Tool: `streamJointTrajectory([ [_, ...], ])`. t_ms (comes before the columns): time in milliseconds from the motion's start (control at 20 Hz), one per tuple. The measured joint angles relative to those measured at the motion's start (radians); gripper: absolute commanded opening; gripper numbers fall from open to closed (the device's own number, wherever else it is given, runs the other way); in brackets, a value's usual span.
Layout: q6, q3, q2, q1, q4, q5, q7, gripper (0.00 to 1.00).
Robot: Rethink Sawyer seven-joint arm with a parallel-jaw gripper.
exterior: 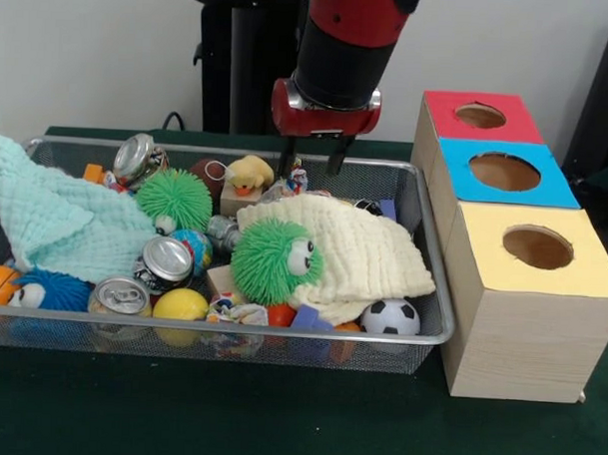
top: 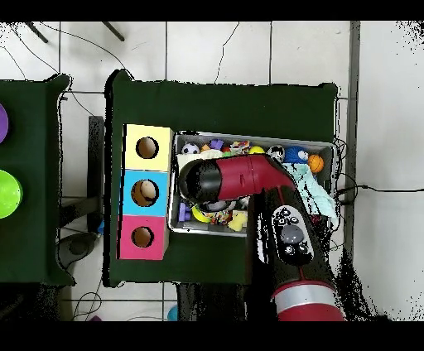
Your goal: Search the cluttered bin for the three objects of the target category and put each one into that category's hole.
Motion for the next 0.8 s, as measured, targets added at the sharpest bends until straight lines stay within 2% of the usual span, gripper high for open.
streamJointTrajectory([
  [250, 0.062, 0.0, 0.032, 0.0, -0.025, -0.052, 0.0, 1.0],
  [800, 0.095, 0.0, 0.069, -0.001, -0.066, -0.12, 0.0, 1.0],
])
